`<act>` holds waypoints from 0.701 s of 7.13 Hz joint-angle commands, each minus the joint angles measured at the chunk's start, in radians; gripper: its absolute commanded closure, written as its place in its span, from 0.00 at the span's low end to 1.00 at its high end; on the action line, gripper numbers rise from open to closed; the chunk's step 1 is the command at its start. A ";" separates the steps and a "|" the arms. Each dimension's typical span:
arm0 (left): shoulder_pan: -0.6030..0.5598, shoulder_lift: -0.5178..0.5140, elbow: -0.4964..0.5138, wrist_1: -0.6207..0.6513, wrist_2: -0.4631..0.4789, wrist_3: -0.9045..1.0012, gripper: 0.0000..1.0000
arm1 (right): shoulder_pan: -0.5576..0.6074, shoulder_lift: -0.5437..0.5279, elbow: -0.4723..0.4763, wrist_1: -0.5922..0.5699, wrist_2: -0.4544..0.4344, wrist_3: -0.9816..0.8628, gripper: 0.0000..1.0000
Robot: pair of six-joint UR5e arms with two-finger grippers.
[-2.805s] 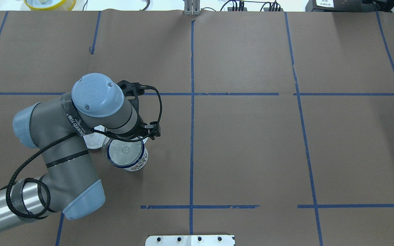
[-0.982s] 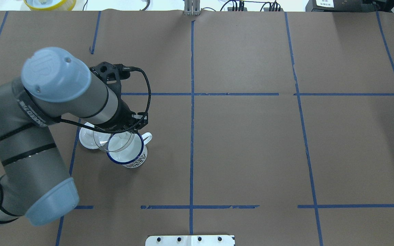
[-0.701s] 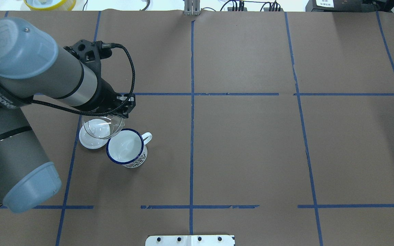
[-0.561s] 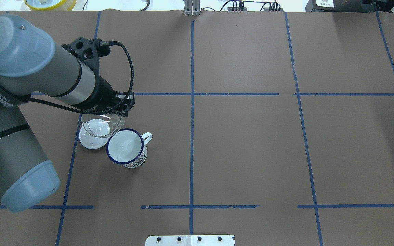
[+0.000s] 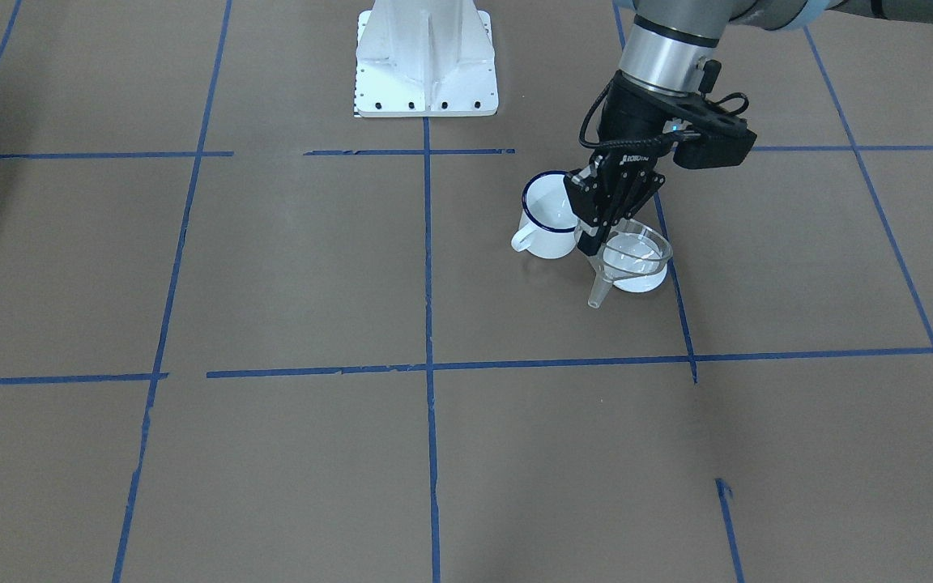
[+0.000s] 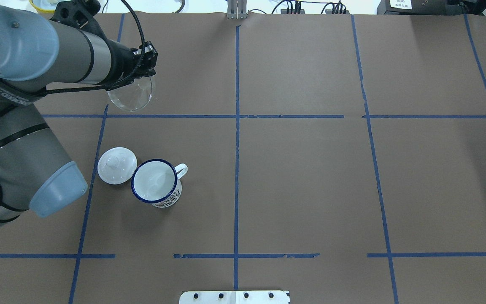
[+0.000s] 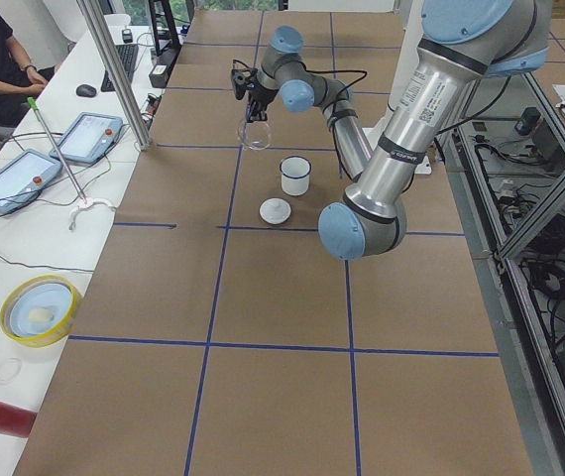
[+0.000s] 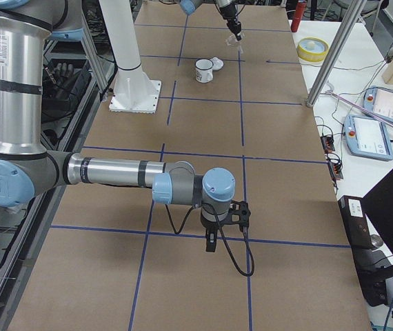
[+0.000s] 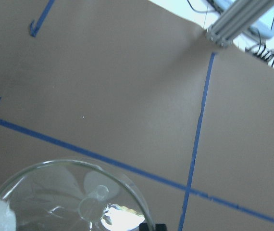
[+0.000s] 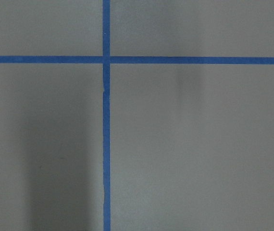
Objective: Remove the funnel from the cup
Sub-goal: 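Lift the glass funnel up out of the mug with the left gripper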
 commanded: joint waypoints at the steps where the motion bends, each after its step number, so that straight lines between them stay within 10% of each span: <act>1: 0.001 0.001 0.177 -0.250 0.170 -0.227 1.00 | 0.000 0.000 -0.001 0.000 0.000 0.000 0.00; 5: 0.010 -0.057 0.536 -0.591 0.388 -0.352 1.00 | 0.000 0.000 0.000 0.000 0.000 0.000 0.00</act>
